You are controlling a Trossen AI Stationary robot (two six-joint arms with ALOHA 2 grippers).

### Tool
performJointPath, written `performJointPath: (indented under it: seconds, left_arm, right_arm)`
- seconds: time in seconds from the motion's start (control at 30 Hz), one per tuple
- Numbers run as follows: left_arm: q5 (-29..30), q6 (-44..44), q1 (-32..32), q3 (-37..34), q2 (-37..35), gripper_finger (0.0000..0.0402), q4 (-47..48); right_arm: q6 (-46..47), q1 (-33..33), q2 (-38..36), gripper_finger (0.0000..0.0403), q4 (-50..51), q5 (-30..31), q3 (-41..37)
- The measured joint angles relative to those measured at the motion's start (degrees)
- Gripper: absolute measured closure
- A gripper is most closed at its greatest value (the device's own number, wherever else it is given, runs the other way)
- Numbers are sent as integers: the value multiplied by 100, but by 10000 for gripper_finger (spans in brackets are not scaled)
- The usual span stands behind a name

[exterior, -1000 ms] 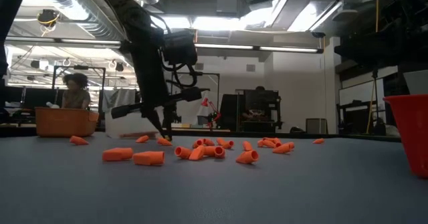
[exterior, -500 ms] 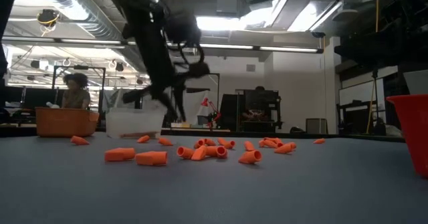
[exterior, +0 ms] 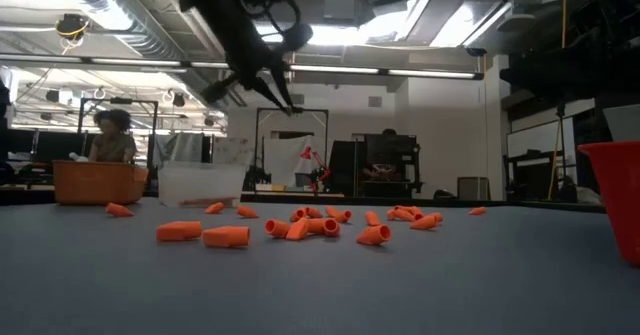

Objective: Sort crayons
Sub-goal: Put the yellow crayon into the orange bin

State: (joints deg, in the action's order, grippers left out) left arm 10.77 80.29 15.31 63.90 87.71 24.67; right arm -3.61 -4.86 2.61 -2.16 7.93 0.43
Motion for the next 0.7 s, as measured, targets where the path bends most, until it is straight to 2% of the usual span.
performJointPath:
  seconds: [0.23, 0.5, 0.7]
  left_arm:
    - [278, -461, 267, 6, -637, 396, 1146]
    - [844, -446, 462, 6, -1223, 396, 3367]
    - [949, -444, 702, 6, -1321, 396, 5064]
  right_arm:
    - [2, 0, 29, 249, 1, -1, 0]
    - [2, 0, 33, 249, 1, -1, 0]
    - [2, 0, 33, 249, -2, 2, 0]
